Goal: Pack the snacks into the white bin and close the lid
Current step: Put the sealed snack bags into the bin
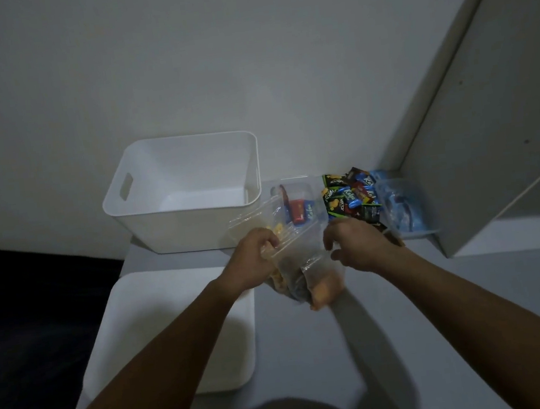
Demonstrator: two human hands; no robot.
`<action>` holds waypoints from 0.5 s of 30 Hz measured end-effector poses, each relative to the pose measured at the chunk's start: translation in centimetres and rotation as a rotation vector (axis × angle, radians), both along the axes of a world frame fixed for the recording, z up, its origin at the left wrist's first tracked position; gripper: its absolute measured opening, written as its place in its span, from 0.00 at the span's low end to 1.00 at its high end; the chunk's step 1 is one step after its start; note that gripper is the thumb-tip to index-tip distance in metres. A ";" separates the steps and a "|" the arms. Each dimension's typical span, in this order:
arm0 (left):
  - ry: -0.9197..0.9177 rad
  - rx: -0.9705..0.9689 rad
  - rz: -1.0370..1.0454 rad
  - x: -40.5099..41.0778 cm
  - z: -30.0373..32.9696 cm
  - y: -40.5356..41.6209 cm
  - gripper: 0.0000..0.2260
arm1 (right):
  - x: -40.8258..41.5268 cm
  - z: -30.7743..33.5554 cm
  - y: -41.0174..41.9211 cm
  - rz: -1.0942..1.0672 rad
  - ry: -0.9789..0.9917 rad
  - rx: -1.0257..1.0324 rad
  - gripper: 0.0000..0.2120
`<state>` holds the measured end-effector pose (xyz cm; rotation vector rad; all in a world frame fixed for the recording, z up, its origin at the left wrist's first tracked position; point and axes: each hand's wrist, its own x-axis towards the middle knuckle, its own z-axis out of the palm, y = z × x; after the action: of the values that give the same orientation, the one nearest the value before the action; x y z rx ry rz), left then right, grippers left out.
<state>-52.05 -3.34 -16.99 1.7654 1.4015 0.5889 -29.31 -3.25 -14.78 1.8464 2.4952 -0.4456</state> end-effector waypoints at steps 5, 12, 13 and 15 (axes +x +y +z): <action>0.167 0.014 0.076 0.2 -0.8 0.4 0.21 | 0.4 0.1 0.3 -0.011 -0.017 -0.044 0.11; 0.186 0.107 0.028 2.4 4.6 0.7 0.02 | 1.1 6.2 2.6 -0.006 0.046 -0.153 0.09; 0.156 0.069 0.028 2.4 5.9 1.0 0.02 | 1.3 7.8 3.0 -0.018 0.074 -0.155 0.09; 0.108 0.049 0.057 1.9 9.0 2.0 0.03 | 1.3 11.4 3.9 -0.024 0.137 -0.157 0.10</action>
<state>-50.18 -1.30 -8.04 1.8248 1.5278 0.5698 -28.01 0.68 -3.42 1.8469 2.4410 -0.7696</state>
